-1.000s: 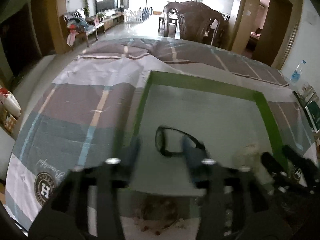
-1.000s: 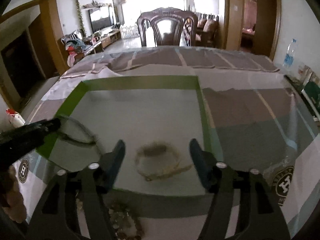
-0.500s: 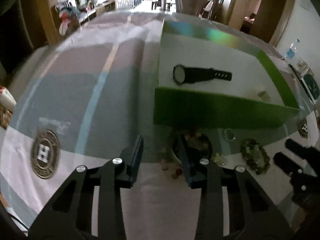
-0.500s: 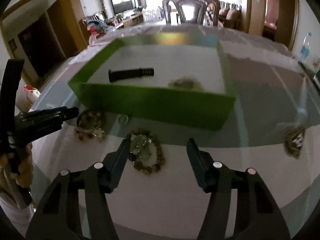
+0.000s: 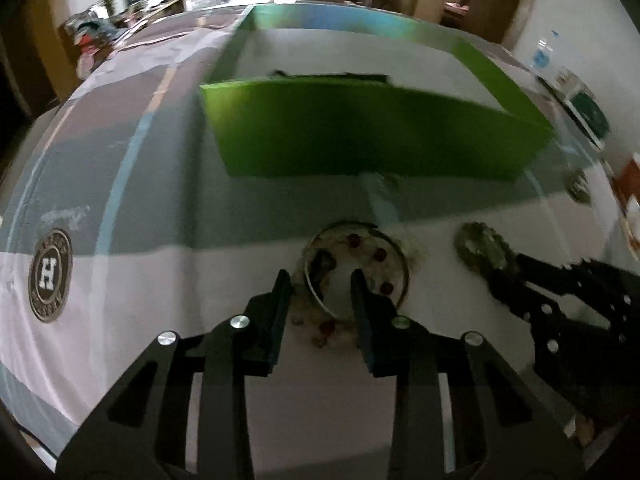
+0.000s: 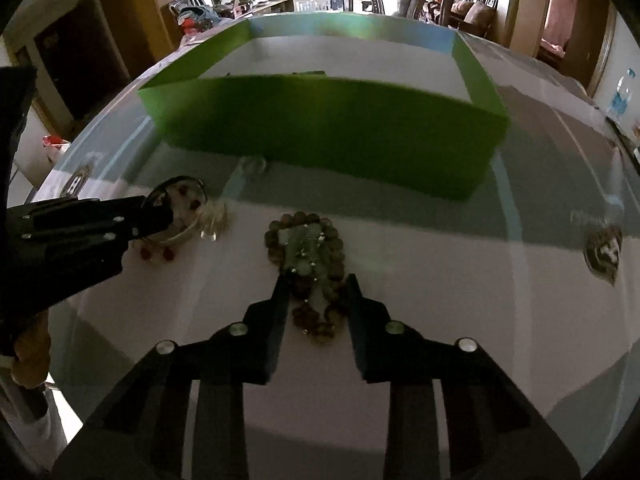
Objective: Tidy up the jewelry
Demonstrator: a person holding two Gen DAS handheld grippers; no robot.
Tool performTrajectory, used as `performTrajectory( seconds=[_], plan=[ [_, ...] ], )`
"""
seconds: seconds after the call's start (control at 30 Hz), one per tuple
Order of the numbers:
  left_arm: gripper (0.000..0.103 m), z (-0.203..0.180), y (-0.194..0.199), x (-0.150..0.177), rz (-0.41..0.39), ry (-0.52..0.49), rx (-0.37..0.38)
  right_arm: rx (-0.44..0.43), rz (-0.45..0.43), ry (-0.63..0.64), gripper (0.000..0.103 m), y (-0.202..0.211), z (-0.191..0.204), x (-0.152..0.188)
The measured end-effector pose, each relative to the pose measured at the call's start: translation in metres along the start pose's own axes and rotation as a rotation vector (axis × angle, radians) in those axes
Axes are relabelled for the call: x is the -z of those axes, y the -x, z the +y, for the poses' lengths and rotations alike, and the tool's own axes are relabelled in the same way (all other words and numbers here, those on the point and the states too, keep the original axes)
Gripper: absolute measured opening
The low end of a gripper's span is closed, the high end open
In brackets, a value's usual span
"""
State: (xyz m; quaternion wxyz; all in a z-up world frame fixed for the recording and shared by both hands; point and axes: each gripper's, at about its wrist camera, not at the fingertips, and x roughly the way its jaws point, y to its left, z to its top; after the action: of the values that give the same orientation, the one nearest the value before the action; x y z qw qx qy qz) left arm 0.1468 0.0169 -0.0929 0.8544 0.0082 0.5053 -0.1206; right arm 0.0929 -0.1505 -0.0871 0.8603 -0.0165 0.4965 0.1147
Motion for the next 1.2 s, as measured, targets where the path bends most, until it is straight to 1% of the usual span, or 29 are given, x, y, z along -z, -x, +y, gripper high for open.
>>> performTrajectory(
  seconds=[0.1, 0.2, 0.33, 0.43, 0.53, 0.57, 0.6, 0.63, 0.7, 0.8, 0.83, 0.9, 0.93, 1.07, 1.13, 1.2],
  plan=[
    [0.033, -0.007, 0.008, 0.011, -0.012, -0.011, 0.027, 0.001, -0.015, -0.024, 0.030, 0.009, -0.009, 0.010],
    [0.034, -0.001, 0.023, 0.014, -0.076, 0.028, -0.019, 0.033, -0.051, -0.073, 0.031, 0.020, -0.025, 0.017],
    [0.042, 0.005, 0.032, 0.020, -0.106, 0.086, -0.045, 0.040, -0.075, -0.142, 0.031, 0.026, -0.040, 0.019],
    [0.050, 0.005, 0.029, 0.023, -0.105, 0.098, -0.051, 0.029, -0.072, -0.137, 0.031, 0.020, -0.037, 0.018],
    [0.050, 0.003, 0.026, 0.027, -0.107, 0.100, -0.054, 0.029, -0.058, -0.108, 0.029, 0.013, -0.028, 0.019],
    [0.050, 0.001, 0.025, 0.028, -0.108, 0.098, -0.056, 0.029, -0.070, -0.096, 0.024, 0.014, -0.025, 0.020],
    [0.050, -0.001, 0.024, 0.029, -0.109, 0.092, -0.058, 0.023, -0.072, -0.083, 0.014, 0.015, -0.023, 0.021],
    [0.050, -0.002, 0.024, 0.031, -0.112, 0.085, -0.061, 0.010, -0.072, -0.073, 0.009, 0.016, -0.020, 0.021],
    [0.050, -0.005, 0.026, 0.034, -0.118, 0.075, -0.069, -0.023, -0.083, -0.063, 0.008, 0.020, -0.016, 0.022],
    [0.050, -0.004, 0.028, 0.038, -0.126, 0.073, -0.072, -0.023, -0.123, -0.068, 0.008, 0.033, -0.016, 0.022],
    [0.050, -0.003, 0.029, 0.039, -0.127, 0.076, -0.072, -0.024, -0.137, -0.082, 0.005, 0.038, -0.019, 0.021],
    [0.050, -0.002, 0.031, 0.040, -0.131, 0.085, -0.074, -0.021, -0.160, -0.104, 0.004, 0.047, -0.024, 0.019],
    [0.047, -0.002, 0.033, 0.041, -0.133, 0.086, -0.077, -0.018, -0.175, -0.117, 0.004, 0.053, -0.028, 0.019],
    [0.031, 0.000, 0.041, 0.042, -0.150, 0.085, -0.076, -0.003, -0.204, -0.130, 0.004, 0.064, -0.032, 0.016],
    [0.030, 0.000, 0.042, 0.041, -0.155, 0.087, -0.079, 0.017, -0.188, -0.134, 0.004, 0.060, -0.033, 0.015],
    [0.030, -0.001, 0.041, 0.039, -0.153, 0.083, -0.080, 0.035, -0.154, -0.139, 0.005, 0.048, -0.034, 0.015]
  ],
)
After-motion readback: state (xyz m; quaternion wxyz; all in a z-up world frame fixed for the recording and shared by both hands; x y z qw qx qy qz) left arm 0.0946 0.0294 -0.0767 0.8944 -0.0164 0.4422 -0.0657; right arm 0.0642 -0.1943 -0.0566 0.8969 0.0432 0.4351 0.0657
